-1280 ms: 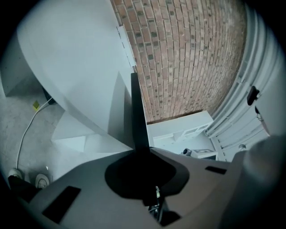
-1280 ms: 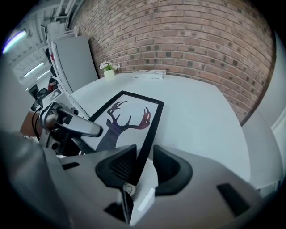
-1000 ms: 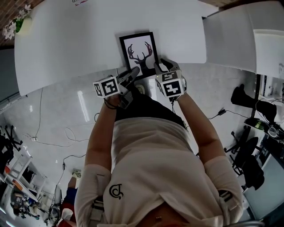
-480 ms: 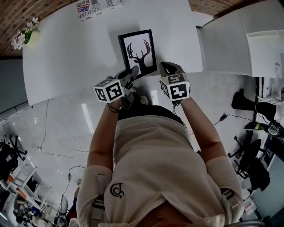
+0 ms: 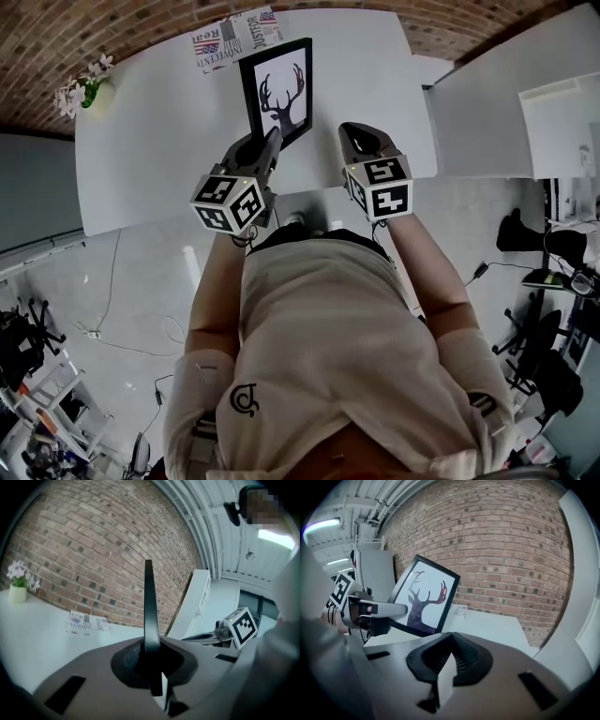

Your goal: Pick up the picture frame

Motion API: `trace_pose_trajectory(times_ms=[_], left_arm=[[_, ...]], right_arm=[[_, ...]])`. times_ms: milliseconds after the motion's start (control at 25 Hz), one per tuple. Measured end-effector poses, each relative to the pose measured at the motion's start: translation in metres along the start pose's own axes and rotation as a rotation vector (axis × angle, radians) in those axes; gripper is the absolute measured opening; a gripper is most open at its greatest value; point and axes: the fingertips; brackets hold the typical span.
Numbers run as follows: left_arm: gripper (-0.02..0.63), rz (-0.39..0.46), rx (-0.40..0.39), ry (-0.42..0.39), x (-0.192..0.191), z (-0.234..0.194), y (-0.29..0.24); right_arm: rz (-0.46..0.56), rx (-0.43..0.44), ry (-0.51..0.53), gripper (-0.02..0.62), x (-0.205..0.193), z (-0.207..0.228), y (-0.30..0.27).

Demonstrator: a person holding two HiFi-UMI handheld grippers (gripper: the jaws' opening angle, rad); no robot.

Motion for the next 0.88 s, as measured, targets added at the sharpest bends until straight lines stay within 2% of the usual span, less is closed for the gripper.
trace_pose_trajectory(times_ms=[280, 440, 680, 880], left_arm=[[0.023, 0.139, 0.086, -0.284, 0.074, -0.007, 0.038], [0.023, 0.207, 0.133, -0.407, 0.103, -0.005, 0.063], [0.023, 0.302, 0.237, -0.521, 0.13, -0.007, 0.094], [0.023, 0.37, 0.295, -0.544, 0.15, -0.006, 0.116]], right_arm=[[0.19, 0.02, 0.026, 0.008, 0.056, -0.024, 0.014], [0.332, 0.031, 0.036, 0.007, 0.09, -0.037, 0.029], [0.477, 0.061, 0.073, 0.007, 0.118, -0.053, 0.052], [0.559, 0.119, 0.116, 0.006, 0.129, -0.069, 0.068]])
Point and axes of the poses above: the fingertips, and each gripper's own axes: y backward along the fingers, z to its right, x out of its top, and after that the axes turned 5 degrees about -y, right-handed
